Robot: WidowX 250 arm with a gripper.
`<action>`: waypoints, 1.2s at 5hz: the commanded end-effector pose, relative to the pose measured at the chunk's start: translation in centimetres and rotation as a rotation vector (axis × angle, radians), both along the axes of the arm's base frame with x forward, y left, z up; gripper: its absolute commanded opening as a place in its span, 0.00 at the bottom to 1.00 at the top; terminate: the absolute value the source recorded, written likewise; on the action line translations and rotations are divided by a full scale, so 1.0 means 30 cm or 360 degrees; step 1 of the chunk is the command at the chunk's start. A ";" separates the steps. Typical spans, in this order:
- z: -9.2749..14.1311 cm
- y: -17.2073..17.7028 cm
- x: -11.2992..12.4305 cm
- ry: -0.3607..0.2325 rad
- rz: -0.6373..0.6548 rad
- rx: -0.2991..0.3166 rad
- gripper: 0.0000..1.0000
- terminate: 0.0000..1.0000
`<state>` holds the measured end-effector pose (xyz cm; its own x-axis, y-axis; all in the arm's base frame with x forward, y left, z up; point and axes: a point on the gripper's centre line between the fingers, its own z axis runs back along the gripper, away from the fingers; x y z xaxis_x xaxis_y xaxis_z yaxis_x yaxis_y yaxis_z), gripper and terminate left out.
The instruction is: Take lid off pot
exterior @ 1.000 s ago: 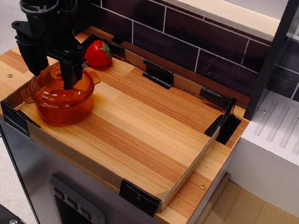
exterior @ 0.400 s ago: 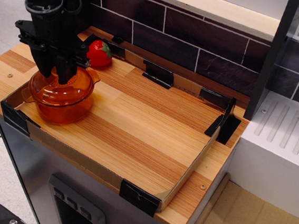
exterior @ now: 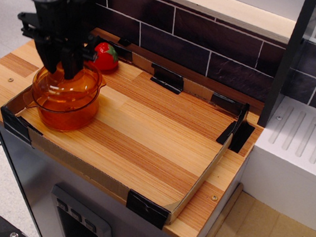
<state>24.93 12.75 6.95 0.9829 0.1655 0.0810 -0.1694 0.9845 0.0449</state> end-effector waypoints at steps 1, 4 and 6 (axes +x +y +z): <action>0.222 -0.100 0.065 -0.0055 0.0101 -0.0059 0.00 0.00; 0.052 -0.313 0.204 -0.0010 0.0155 -0.0042 0.00 0.00; -0.087 -0.405 0.222 -0.0019 0.0084 0.0005 0.00 0.00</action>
<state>30.75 0.28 3.28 0.9756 0.2125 0.0550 -0.2153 0.9752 0.0507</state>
